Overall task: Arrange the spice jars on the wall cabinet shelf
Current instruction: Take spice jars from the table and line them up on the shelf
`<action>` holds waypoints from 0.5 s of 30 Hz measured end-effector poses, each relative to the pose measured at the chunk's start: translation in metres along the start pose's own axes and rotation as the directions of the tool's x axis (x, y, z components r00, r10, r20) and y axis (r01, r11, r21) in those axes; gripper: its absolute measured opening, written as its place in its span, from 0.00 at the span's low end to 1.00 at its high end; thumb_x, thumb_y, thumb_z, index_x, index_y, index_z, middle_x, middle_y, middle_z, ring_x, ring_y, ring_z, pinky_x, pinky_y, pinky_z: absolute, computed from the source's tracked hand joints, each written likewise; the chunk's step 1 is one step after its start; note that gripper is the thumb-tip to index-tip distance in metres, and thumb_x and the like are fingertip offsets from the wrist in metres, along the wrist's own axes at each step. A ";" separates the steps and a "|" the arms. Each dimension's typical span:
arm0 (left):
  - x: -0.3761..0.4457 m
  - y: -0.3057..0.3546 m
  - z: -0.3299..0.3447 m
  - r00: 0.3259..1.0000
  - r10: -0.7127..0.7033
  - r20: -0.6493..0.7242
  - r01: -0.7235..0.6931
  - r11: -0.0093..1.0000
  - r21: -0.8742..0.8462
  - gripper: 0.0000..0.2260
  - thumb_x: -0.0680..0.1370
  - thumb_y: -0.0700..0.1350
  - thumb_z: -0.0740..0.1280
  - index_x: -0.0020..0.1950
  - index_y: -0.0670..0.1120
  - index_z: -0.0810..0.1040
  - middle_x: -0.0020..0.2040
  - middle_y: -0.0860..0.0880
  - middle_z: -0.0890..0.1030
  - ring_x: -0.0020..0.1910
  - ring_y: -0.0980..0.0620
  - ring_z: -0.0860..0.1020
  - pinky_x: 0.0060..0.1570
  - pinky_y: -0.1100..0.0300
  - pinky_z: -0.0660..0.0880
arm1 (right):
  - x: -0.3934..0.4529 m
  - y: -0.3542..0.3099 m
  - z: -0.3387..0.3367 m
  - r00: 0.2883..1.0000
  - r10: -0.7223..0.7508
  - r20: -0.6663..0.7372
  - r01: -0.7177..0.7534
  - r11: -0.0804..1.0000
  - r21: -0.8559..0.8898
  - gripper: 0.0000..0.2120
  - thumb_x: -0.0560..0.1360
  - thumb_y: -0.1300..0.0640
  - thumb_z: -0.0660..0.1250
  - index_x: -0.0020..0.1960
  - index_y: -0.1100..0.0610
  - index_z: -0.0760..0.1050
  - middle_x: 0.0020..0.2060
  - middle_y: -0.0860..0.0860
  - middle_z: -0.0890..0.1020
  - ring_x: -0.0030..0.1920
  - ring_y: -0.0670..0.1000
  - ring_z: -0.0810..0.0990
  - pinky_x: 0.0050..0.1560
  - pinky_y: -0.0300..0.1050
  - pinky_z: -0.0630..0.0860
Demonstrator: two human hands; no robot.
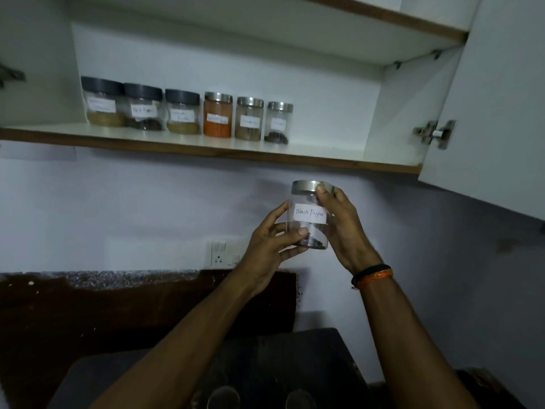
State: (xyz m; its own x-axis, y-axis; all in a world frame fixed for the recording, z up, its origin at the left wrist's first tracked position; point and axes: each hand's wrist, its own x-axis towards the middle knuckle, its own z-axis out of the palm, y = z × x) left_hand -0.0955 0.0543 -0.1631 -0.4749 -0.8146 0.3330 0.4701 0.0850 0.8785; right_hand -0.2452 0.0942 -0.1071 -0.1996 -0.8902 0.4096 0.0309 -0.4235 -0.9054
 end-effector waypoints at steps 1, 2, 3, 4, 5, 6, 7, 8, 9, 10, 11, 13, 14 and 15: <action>0.005 0.007 0.003 1.000 0.012 0.006 -0.012 1.000 0.006 0.33 0.71 0.42 0.76 0.74 0.55 0.70 0.64 0.40 0.80 0.60 0.41 0.81 0.61 0.44 0.79 | 0.004 -0.006 0.000 1.000 -0.018 0.003 0.018 1.000 -0.001 0.22 0.79 0.46 0.66 0.68 0.57 0.74 0.56 0.57 0.83 0.54 0.53 0.83 0.55 0.50 0.81; 0.012 0.016 0.007 1.000 0.027 0.009 -0.027 1.000 0.012 0.33 0.71 0.42 0.76 0.74 0.54 0.70 0.64 0.39 0.79 0.60 0.41 0.81 0.60 0.44 0.79 | 0.010 -0.015 0.000 0.999 -0.037 0.000 0.037 0.999 0.000 0.22 0.80 0.46 0.66 0.68 0.57 0.75 0.58 0.58 0.83 0.55 0.54 0.83 0.56 0.51 0.81; 0.018 0.023 0.010 0.999 0.038 0.014 -0.039 0.999 0.017 0.33 0.71 0.42 0.76 0.74 0.54 0.71 0.63 0.38 0.79 0.60 0.40 0.81 0.60 0.43 0.79 | 0.015 -0.022 -0.001 0.999 -0.050 -0.003 0.050 0.999 0.000 0.22 0.79 0.46 0.67 0.68 0.57 0.75 0.59 0.59 0.82 0.57 0.56 0.82 0.57 0.51 0.81; 0.024 0.031 0.013 0.998 0.054 0.026 -0.055 0.998 0.023 0.32 0.71 0.41 0.76 0.74 0.53 0.71 0.63 0.37 0.79 0.60 0.39 0.81 0.61 0.43 0.78 | 0.021 -0.032 -0.001 0.998 -0.068 -0.003 0.068 0.998 -0.001 0.24 0.77 0.44 0.68 0.68 0.56 0.76 0.59 0.59 0.82 0.57 0.56 0.82 0.57 0.51 0.81; 0.030 0.038 0.016 0.997 0.071 0.041 -0.072 0.997 0.033 0.32 0.72 0.41 0.76 0.74 0.53 0.71 0.64 0.37 0.79 0.60 0.39 0.81 0.61 0.42 0.78 | 0.026 -0.039 -0.001 0.996 -0.086 0.002 0.086 0.996 -0.008 0.25 0.76 0.42 0.70 0.68 0.56 0.76 0.60 0.58 0.82 0.58 0.56 0.83 0.56 0.51 0.82; 0.034 0.045 0.020 0.995 0.083 0.057 -0.085 0.995 0.046 0.31 0.72 0.41 0.76 0.73 0.53 0.71 0.63 0.37 0.79 0.61 0.39 0.81 0.61 0.42 0.78 | 0.031 -0.046 -0.002 0.995 -0.099 0.007 0.099 0.995 -0.020 0.27 0.74 0.41 0.71 0.68 0.55 0.76 0.60 0.58 0.82 0.58 0.56 0.83 0.57 0.52 0.82; 0.040 0.054 0.023 0.992 0.099 0.073 -0.103 0.993 0.064 0.31 0.72 0.41 0.76 0.73 0.54 0.71 0.63 0.38 0.80 0.61 0.39 0.81 0.61 0.43 0.78 | 0.037 -0.055 -0.002 0.994 -0.112 0.011 0.113 0.993 -0.033 0.29 0.73 0.40 0.72 0.68 0.54 0.75 0.61 0.58 0.82 0.59 0.57 0.83 0.57 0.53 0.83; 0.044 0.059 0.026 0.990 0.108 0.086 -0.116 0.990 0.084 0.30 0.72 0.40 0.76 0.72 0.54 0.72 0.62 0.38 0.81 0.60 0.40 0.81 0.60 0.44 0.78 | 0.042 -0.060 -0.004 0.993 -0.118 0.010 0.118 0.992 -0.039 0.30 0.72 0.41 0.72 0.69 0.54 0.74 0.61 0.58 0.82 0.60 0.58 0.83 0.58 0.55 0.83; 0.048 0.066 0.029 0.988 0.120 0.095 -0.130 0.986 0.108 0.29 0.73 0.40 0.75 0.72 0.54 0.72 0.61 0.39 0.81 0.60 0.40 0.81 0.60 0.44 0.79 | 0.047 -0.066 -0.005 0.993 -0.122 0.003 0.122 0.992 -0.033 0.30 0.72 0.42 0.73 0.69 0.53 0.73 0.61 0.58 0.82 0.59 0.58 0.83 0.58 0.56 0.83; 0.051 0.071 0.032 0.987 0.127 0.100 -0.140 0.981 0.135 0.29 0.73 0.40 0.75 0.72 0.54 0.72 0.61 0.40 0.82 0.60 0.41 0.82 0.60 0.45 0.79 | 0.052 -0.070 -0.007 0.993 -0.122 -0.003 0.122 0.992 -0.022 0.29 0.73 0.44 0.74 0.70 0.53 0.72 0.62 0.58 0.82 0.59 0.58 0.83 0.58 0.57 0.83; 0.054 0.075 0.034 0.986 0.129 0.103 -0.144 0.977 0.159 0.29 0.74 0.40 0.75 0.72 0.53 0.72 0.61 0.40 0.82 0.59 0.42 0.82 0.60 0.45 0.79 | 0.057 -0.074 -0.008 0.992 -0.122 -0.007 0.122 0.992 -0.012 0.28 0.73 0.46 0.74 0.70 0.54 0.72 0.62 0.58 0.82 0.59 0.58 0.84 0.57 0.57 0.83; 0.059 0.084 0.038 0.986 0.129 0.107 -0.149 0.967 0.207 0.30 0.74 0.40 0.75 0.73 0.53 0.70 0.61 0.41 0.81 0.59 0.42 0.82 0.60 0.44 0.79 | 0.063 -0.082 -0.012 0.992 -0.127 -0.011 0.127 0.992 -0.012 0.28 0.73 0.48 0.75 0.69 0.53 0.72 0.61 0.57 0.82 0.58 0.57 0.84 0.55 0.56 0.83; 0.062 0.088 0.040 0.985 0.131 0.114 -0.155 0.958 0.239 0.30 0.74 0.40 0.75 0.74 0.53 0.69 0.62 0.41 0.81 0.60 0.42 0.81 0.60 0.43 0.79 | 0.066 -0.085 -0.015 0.991 -0.130 -0.011 0.130 0.991 -0.015 0.27 0.72 0.48 0.75 0.69 0.53 0.73 0.61 0.57 0.82 0.58 0.57 0.84 0.54 0.56 0.84; 0.065 0.091 0.041 0.983 0.133 0.124 -0.163 0.948 0.272 0.31 0.74 0.41 0.75 0.75 0.53 0.68 0.62 0.41 0.80 0.60 0.42 0.81 0.61 0.43 0.79 | 0.069 -0.088 -0.018 0.991 -0.134 -0.010 0.134 0.991 -0.016 0.26 0.72 0.49 0.75 0.68 0.54 0.74 0.61 0.57 0.82 0.58 0.58 0.84 0.53 0.56 0.84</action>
State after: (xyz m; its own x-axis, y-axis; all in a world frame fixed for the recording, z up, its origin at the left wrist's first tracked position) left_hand -0.1140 0.0327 -0.0470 -0.4966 -0.7185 0.4869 0.3206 0.3694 0.8722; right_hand -0.2790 0.0733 -0.0016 -0.2112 -0.8237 0.5262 -0.0122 -0.5360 -0.8441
